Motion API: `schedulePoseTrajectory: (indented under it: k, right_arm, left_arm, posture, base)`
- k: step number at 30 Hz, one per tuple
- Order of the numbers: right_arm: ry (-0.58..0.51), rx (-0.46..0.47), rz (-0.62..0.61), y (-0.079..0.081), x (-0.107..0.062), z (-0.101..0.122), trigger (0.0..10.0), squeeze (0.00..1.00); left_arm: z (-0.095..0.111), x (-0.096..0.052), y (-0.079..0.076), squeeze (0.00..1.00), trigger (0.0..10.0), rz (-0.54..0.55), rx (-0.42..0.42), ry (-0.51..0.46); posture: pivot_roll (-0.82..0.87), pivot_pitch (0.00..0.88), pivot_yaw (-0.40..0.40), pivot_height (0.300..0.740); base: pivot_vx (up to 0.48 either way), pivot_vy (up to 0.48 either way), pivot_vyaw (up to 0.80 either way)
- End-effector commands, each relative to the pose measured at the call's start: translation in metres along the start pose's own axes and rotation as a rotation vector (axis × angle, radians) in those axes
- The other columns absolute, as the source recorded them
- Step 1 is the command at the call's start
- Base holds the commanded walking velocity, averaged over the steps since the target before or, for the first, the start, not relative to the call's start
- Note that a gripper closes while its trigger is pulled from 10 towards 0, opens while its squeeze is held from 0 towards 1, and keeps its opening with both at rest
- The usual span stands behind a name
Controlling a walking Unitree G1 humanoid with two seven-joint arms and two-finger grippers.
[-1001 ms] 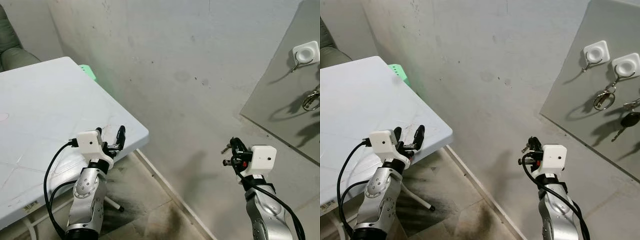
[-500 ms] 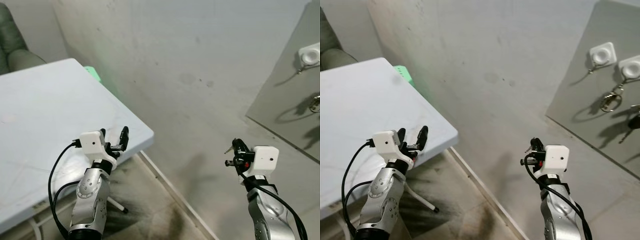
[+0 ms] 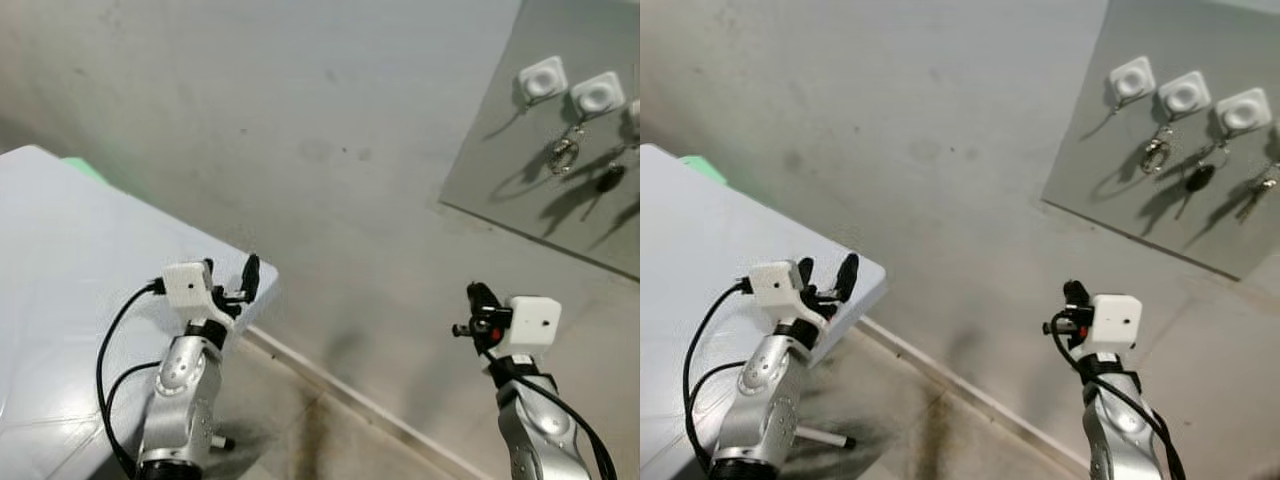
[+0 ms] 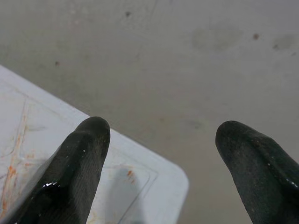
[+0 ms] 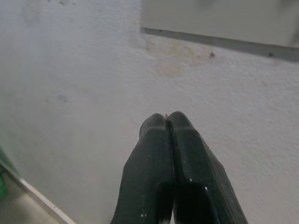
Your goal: Hang keys on a hook
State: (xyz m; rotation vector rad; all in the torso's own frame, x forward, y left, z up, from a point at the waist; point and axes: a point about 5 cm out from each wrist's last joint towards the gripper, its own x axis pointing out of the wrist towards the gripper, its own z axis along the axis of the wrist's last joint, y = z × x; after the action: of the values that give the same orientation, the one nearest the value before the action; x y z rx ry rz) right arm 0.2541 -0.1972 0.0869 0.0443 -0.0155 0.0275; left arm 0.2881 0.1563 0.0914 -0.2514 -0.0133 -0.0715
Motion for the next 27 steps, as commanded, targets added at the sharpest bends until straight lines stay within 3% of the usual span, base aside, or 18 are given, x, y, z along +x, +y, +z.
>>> schedulePoseTrajectory:
  k: [1, 14, 16, 20, 27]
  right_arm:
    - [-0.019, -0.005, -0.002, -0.0007, 0.0029, 0.0064, 10.0, 0.0]
    - [-0.013, -0.008, 0.003, 0.0008, 0.0024, 0.0055, 10.0, 0.0]
    - [-0.012, -0.01, 0.005, 0.001, 0.0025, 0.0053, 10.0, 0.0]
    - [-0.013, -0.01, 0.006, 0.0012, 0.0028, 0.0051, 10.0, 0.0]
    - [-0.013, -0.013, 0.009, 0.0012, 0.0032, 0.0049, 10.0, 0.0]
  left_arm:
    - [0.0001, 0.0007, -0.0019, 0.0, 10.0, -0.002, 0.007, 0.009]
    - [0.0047, -0.001, -0.0042, 0.0, 10.0, -0.028, 0.011, -0.023]
    - [0.0066, -0.0007, -0.0055, 0.0, 10.0, -0.04, 0.053, -0.03]
    - [0.0064, -0.0007, -0.0088, 0.0, 10.0, -0.064, 0.062, -0.031]
    - [0.0061, -0.0007, -0.0089, 0.0, 10.0, -0.054, 0.019, -0.028]
  posture:
    - [0.0, 0.0, -0.048, 0.74]
    - [0.0, 0.0, -0.047, 0.74]
    - [0.0, 0.0, -0.047, 0.74]
    - [0.0, 0.0, -0.047, 0.74]
    - [0.0, 0.0, -0.046, 0.74]
  base:
    - [0.0, 0.0, -0.7]
    - [0.0, 0.0, -0.7]
    - [0.0, 0.0, -0.69]
    - [0.0, 0.0, -0.68]
    - [0.0, 0.0, -0.67]
